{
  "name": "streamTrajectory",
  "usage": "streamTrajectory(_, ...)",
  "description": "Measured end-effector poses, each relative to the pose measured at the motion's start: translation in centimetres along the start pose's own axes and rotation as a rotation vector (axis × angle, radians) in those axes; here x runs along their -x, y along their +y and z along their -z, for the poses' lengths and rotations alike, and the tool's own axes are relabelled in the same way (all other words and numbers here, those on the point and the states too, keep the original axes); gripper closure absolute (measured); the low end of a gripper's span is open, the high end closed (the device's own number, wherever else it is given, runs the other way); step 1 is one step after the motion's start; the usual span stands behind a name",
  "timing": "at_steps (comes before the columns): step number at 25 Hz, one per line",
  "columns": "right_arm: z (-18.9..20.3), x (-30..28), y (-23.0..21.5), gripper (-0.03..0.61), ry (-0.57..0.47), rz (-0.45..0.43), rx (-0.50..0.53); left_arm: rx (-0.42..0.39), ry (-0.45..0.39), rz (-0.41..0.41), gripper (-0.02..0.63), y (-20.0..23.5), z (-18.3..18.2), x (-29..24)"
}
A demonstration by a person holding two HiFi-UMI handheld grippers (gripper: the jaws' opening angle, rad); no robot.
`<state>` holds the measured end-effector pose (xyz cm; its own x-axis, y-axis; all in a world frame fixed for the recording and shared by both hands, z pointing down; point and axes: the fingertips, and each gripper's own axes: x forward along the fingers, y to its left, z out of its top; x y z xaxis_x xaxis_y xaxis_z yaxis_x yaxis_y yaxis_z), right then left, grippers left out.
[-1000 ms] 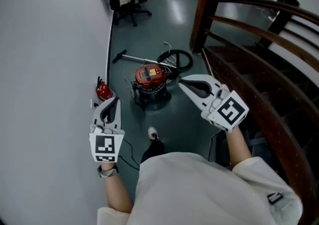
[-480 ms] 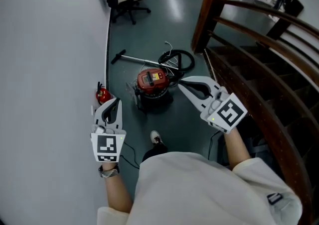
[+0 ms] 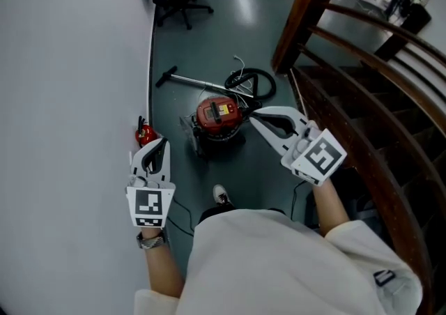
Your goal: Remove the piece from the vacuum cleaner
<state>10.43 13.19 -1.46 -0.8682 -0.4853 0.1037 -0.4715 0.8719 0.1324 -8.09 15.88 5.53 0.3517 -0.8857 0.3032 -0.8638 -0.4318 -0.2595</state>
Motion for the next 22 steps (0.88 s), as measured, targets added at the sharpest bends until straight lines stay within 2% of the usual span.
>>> streamTrajectory(11,0.6,-4.0,-2.4,0.549,0.004,0.031,-0.099,0.01,0.029,0.035,0.612,3.7,2.8,-3.1)
streamTrajectory(14,1.6,-4.8,-2.4,0.551,0.037,0.041,-0.057,0.013,0.043,0.034,0.612,4.3,3.5,-3.5)
streamTrajectory(17,3.4,-5.7,-2.5,0.549,0.083,0.046,-0.006,-0.002,0.035,-0.002,0.612,5.2,3.8,-4.1)
streamTrajectory(22,5.8,-7.5,-4.1,0.549,0.131,0.077,-0.036,-0.007,0.067,0.006,0.612,6.3,4.9,-5.4)
